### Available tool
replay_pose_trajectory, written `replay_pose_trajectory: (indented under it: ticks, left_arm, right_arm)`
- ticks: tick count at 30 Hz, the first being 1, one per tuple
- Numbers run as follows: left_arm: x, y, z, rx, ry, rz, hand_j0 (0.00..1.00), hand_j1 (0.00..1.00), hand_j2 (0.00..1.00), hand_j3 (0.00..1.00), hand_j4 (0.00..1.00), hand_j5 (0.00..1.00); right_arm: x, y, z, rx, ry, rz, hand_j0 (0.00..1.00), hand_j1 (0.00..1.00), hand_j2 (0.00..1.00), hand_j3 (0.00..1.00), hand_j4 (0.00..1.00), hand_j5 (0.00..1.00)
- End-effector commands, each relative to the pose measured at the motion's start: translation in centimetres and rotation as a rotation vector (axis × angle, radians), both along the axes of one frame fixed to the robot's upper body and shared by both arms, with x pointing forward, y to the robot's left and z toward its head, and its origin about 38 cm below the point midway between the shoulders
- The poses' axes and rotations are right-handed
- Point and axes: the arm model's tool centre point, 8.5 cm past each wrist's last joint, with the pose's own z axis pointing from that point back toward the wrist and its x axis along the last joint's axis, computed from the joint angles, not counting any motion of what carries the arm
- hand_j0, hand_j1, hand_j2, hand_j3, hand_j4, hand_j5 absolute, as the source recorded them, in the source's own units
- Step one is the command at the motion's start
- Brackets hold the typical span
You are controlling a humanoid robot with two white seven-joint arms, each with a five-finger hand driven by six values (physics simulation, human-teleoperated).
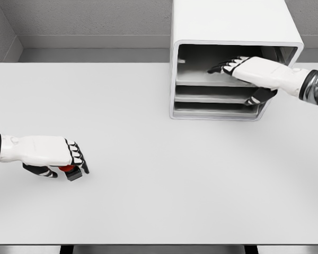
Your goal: Slide open multi-storey tabletop storage cabinets and put open load switch and slide close multi-storey tabletop storage cabinets
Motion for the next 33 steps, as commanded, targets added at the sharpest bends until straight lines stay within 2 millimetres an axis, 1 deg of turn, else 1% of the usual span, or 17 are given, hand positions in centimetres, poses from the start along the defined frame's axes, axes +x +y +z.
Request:
replay_pose_trajectory:
  ticks: [1, 2, 3, 5, 7, 8, 11, 14, 15, 16, 18, 19, 21, 24, 26, 28, 33]
  left_arm:
    - [0.0, 0.0, 0.0, -0.003, 0.003, 0.002, 0.72, 0.72, 0.72, 0.72, 0.72, 0.72]
    - [0.0, 0.0, 0.0, -0.003, 0.003, 0.002, 0.66, 0.66, 0.66, 0.66, 0.66, 0.66]
    - [0.0, 0.0, 0.0, -0.003, 0.003, 0.002, 0.62, 0.62, 0.62, 0.62, 0.62, 0.62]
    - [0.0, -0.1, 0.0, -0.005, 0.003, 0.001, 0.50, 0.50, 0.50, 0.50, 0.50, 0.50]
    - [0.0, -0.2, 0.0, -0.010, 0.004, -0.001, 0.41, 0.41, 0.41, 0.41, 0.41, 0.41]
    - [0.0, -0.4, -0.1, -0.012, 0.005, -0.004, 0.35, 0.35, 0.35, 0.35, 0.35, 0.35]
    - [0.0, -0.3, 0.1, -0.010, 0.001, -0.002, 0.34, 0.34, 0.34, 0.34, 0.34, 0.34]
    - [0.0, -0.2, 0.2, -0.009, -0.001, -0.002, 0.33, 0.33, 0.33, 0.33, 0.33, 0.33]
    - [0.1, -0.4, 0.6, -0.010, -0.014, -0.011, 0.32, 0.32, 0.32, 0.32, 0.32, 0.32]
    - [0.4, -0.3, 1.2, -0.008, -0.031, -0.009, 0.32, 0.32, 0.32, 0.32, 0.32, 0.32]
    - [0.8, -0.4, 2.2, -0.011, -0.057, -0.010, 0.32, 0.32, 0.32, 0.32, 0.32, 0.32]
    - [1.1, -0.4, 2.8, -0.014, -0.076, -0.008, 0.32, 0.32, 0.32, 0.32, 0.32, 0.32]
    - [1.4, -0.5, 3.5, -0.017, -0.093, -0.010, 0.32, 0.32, 0.32, 0.32, 0.32, 0.32]
    - [1.4, -0.5, 3.6, -0.018, -0.094, -0.010, 0.32, 0.32, 0.32, 0.32, 0.32, 0.32]
    - [1.4, -0.5, 3.6, -0.018, -0.094, -0.010, 0.32, 0.32, 0.32, 0.32, 0.32, 0.32]
    - [1.5, -0.6, 3.6, -0.021, -0.096, -0.011, 0.32, 0.32, 0.32, 0.32, 0.32, 0.32]
    - [1.6, -0.6, 3.8, -0.021, -0.101, -0.011, 0.32, 0.32, 0.32, 0.32, 0.32, 0.32]
  right_arm:
    - [0.2, -0.1, -0.7, -0.004, 0.022, -0.014, 1.00, 1.00, 1.00, 1.00, 1.00, 1.00]
    - [0.4, -0.3, -0.9, -0.018, 0.023, -0.024, 1.00, 1.00, 1.00, 1.00, 1.00, 1.00]
    - [0.5, -0.3, -1.0, -0.032, 0.018, -0.026, 1.00, 1.00, 1.00, 1.00, 1.00, 1.00]
    - [0.5, 0.0, -1.2, -0.038, 0.021, -0.021, 1.00, 1.00, 1.00, 1.00, 1.00, 1.00]
    - [0.5, 0.8, -1.6, -0.058, 0.030, 0.003, 1.00, 1.00, 1.00, 1.00, 1.00, 1.00]
    - [0.6, 0.9, -1.5, -0.058, 0.028, 0.004, 1.00, 1.00, 1.00, 1.00, 1.00, 1.00]
    - [0.5, 0.8, -1.4, -0.063, 0.026, 0.009, 1.00, 1.00, 1.00, 1.00, 1.00, 1.00]
    - [0.1, 1.2, -1.4, -0.068, 0.019, 0.030, 1.00, 1.00, 1.00, 1.00, 1.00, 1.00]
    - [-0.2, 1.7, -1.1, -0.068, 0.009, 0.046, 1.00, 1.00, 1.00, 1.00, 1.00, 1.00]
    - [-0.5, 1.7, -0.9, -0.074, 0.003, 0.053, 1.00, 1.00, 1.00, 1.00, 1.00, 1.00]
    - [-0.9, 1.9, -1.0, -0.082, -0.002, 0.072, 1.00, 1.00, 1.00, 1.00, 1.00, 1.00]
    - [-1.2, 2.3, -0.9, -0.082, -0.008, 0.088, 1.00, 1.00, 1.00, 1.00, 1.00, 1.00]
    - [-2.0, 2.1, -0.8, -0.099, -0.014, 0.100, 1.00, 1.00, 1.00, 1.00, 1.00, 1.00]
    - [-2.5, 2.3, -0.8, -0.107, -0.019, 0.125, 1.00, 1.00, 1.00, 1.00, 1.00, 1.00]
    - [-3.0, 1.9, -0.8, -0.122, -0.020, 0.133, 1.00, 1.00, 1.00, 1.00, 1.00, 1.00]
    - [-3.2, 2.0, -0.9, -0.124, -0.023, 0.154, 1.00, 1.00, 1.00, 1.00, 1.00, 1.00]
    - [-4.0, 2.1, -0.3, -0.136, -0.053, 0.210, 1.00, 1.00, 1.00, 1.00, 1.00, 1.00]
